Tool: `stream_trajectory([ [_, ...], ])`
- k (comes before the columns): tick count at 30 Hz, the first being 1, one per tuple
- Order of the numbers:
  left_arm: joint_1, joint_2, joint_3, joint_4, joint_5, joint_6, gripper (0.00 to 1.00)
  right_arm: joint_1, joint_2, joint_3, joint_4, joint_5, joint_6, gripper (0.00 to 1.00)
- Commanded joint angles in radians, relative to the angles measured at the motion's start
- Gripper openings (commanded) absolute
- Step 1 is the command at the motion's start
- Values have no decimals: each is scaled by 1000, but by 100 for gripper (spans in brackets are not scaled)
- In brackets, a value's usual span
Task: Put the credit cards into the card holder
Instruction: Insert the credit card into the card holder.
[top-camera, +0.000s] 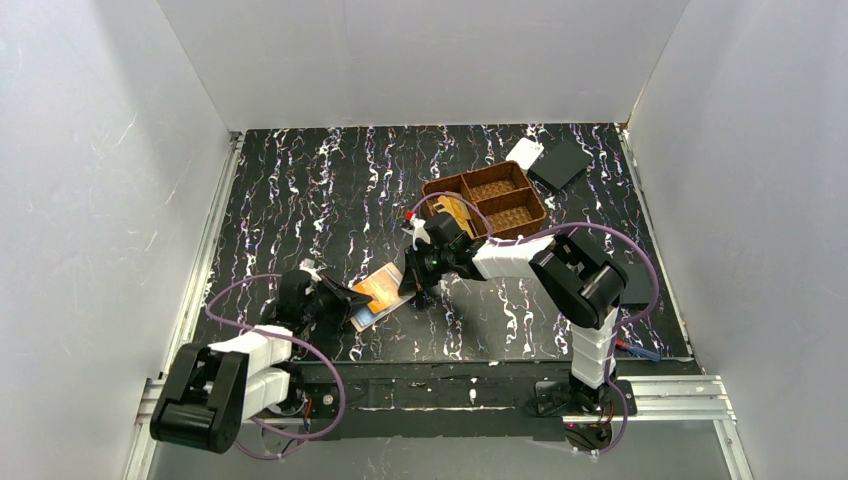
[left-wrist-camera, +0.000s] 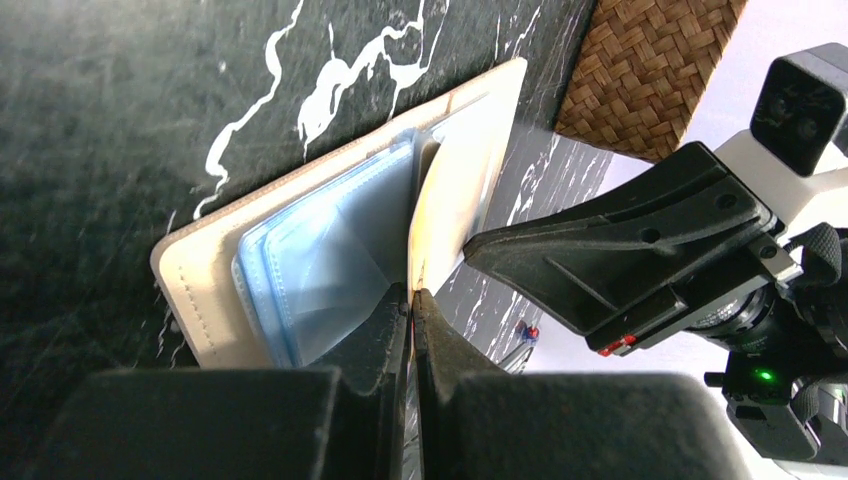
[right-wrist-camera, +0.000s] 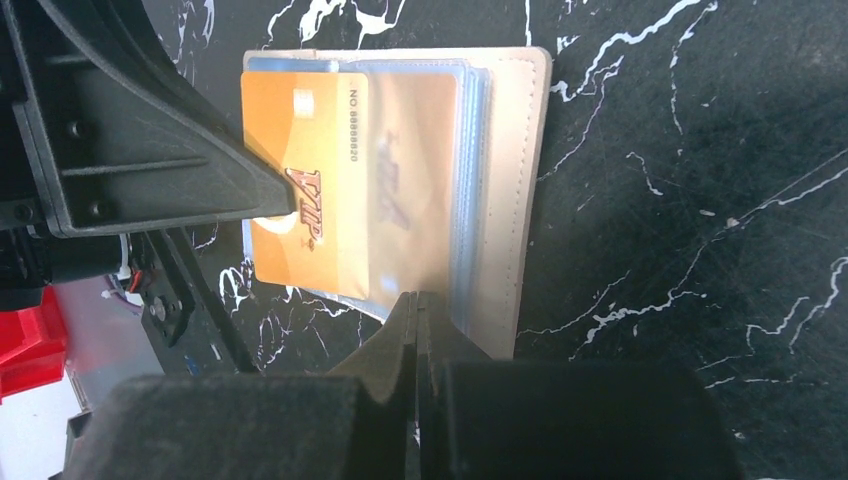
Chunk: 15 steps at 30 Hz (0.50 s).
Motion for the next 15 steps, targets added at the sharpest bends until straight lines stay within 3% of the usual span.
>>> stream_trajectory([
  [1,0,95,57,2,-2,56,0,7,42,-20,-24,24,-5,1],
  [10,3,262,178,-62,181,207,0,-17,8,32,-123,36,-29,1],
  [15,13,309,248,-196,241,323,0,-46,-12,82,-209,51,-47,21],
])
